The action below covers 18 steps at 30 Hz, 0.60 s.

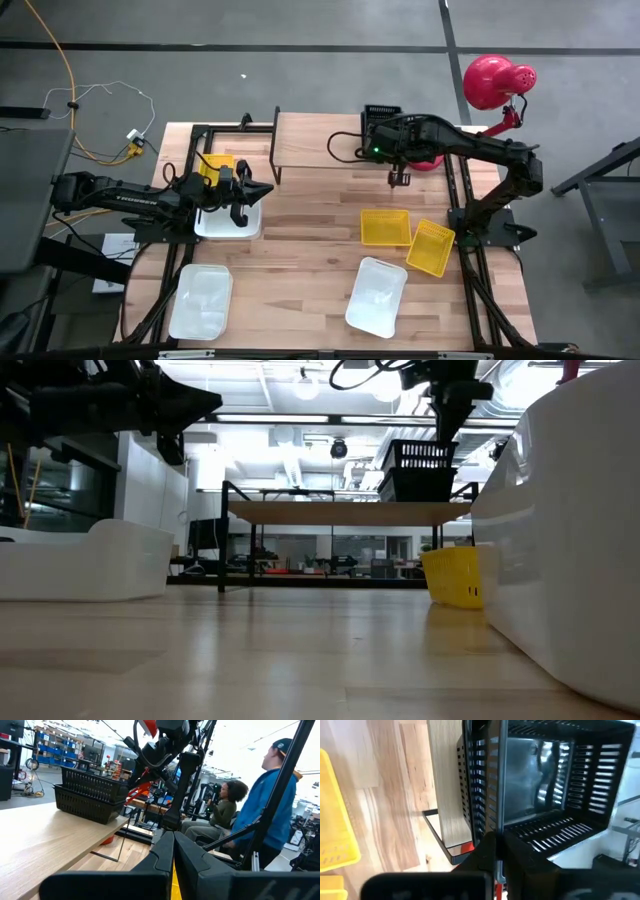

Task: Stack baskets on shelf by color
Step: Stack the black bin on the other black bin on the shelf, then put the middle yellow bin on the shelf

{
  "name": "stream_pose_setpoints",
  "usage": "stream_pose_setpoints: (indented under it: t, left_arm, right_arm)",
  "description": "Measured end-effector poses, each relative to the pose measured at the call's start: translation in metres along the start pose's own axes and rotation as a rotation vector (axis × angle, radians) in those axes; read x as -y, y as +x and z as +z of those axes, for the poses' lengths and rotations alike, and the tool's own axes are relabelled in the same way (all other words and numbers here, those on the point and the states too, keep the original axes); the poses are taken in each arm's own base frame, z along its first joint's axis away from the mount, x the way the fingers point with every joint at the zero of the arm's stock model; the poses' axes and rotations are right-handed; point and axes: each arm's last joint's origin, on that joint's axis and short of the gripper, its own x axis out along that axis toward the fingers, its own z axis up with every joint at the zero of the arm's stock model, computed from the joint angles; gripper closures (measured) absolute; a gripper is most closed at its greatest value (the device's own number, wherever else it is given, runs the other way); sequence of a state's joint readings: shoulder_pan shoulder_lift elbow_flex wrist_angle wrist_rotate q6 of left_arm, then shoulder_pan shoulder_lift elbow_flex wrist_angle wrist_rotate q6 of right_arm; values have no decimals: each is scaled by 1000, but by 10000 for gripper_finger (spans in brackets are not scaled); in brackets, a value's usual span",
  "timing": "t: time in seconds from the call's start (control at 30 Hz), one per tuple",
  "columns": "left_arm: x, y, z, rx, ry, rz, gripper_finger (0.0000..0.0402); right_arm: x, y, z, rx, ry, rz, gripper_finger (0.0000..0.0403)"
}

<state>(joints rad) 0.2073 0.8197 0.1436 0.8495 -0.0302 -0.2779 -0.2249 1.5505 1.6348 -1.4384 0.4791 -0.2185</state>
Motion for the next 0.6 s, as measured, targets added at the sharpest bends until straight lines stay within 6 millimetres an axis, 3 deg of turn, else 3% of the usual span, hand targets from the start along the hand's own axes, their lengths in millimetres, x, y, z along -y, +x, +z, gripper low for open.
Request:
stream_pose_setpoints:
  t: [0.37,0.6]
  left_arm:
    - [0,0,-1,-8,1,2,402]
    - [-1,0,-3,-34,11,16,401]
  right_arm:
    - [-2,-3,-1,-2,26,-23,268]
    - [-8,-27,-27,-12,168,65,241]
